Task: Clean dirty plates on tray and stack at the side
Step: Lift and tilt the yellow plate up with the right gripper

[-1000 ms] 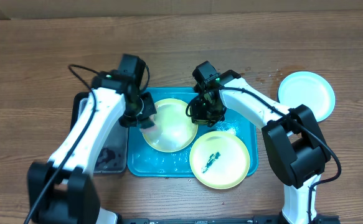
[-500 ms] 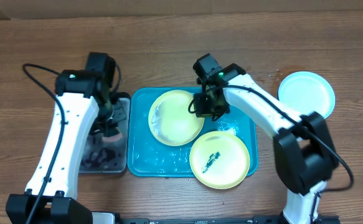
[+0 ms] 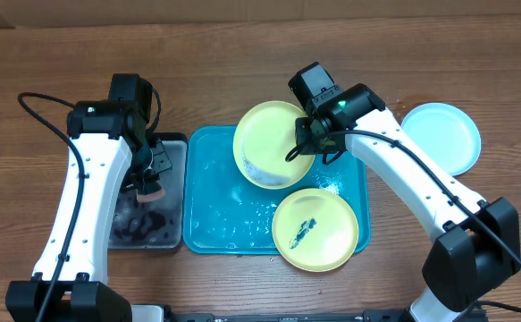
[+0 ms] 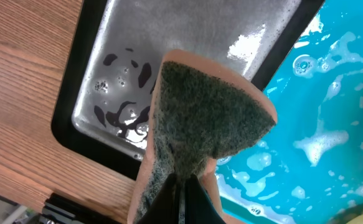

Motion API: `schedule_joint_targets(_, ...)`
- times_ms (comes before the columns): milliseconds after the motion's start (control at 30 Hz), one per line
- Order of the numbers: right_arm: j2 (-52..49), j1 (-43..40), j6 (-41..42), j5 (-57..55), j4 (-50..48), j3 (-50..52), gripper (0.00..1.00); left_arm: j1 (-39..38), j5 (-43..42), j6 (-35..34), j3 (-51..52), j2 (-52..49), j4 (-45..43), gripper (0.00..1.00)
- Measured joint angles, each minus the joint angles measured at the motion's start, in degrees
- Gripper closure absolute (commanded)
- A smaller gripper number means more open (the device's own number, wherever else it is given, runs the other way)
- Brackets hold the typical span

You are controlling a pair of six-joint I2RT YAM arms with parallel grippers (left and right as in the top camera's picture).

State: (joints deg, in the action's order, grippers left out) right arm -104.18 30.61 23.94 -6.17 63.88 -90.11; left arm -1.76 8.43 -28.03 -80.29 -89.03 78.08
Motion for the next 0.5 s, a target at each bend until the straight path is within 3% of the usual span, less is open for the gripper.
schedule_joint_targets(167, 0.0, -0.1, 5.3, 5.2, 0.3, 0.0, 0.96, 0.0, 0.0, 0.0, 0.5, 0.0, -0.5, 0.96)
schedule_joint_targets(500, 0.0, -0.2, 17.0, 26.9, -3.3, 0.7, 0.96, 0.0, 0.3, 1.3, 1.9, 0.0, -0.5, 0.96)
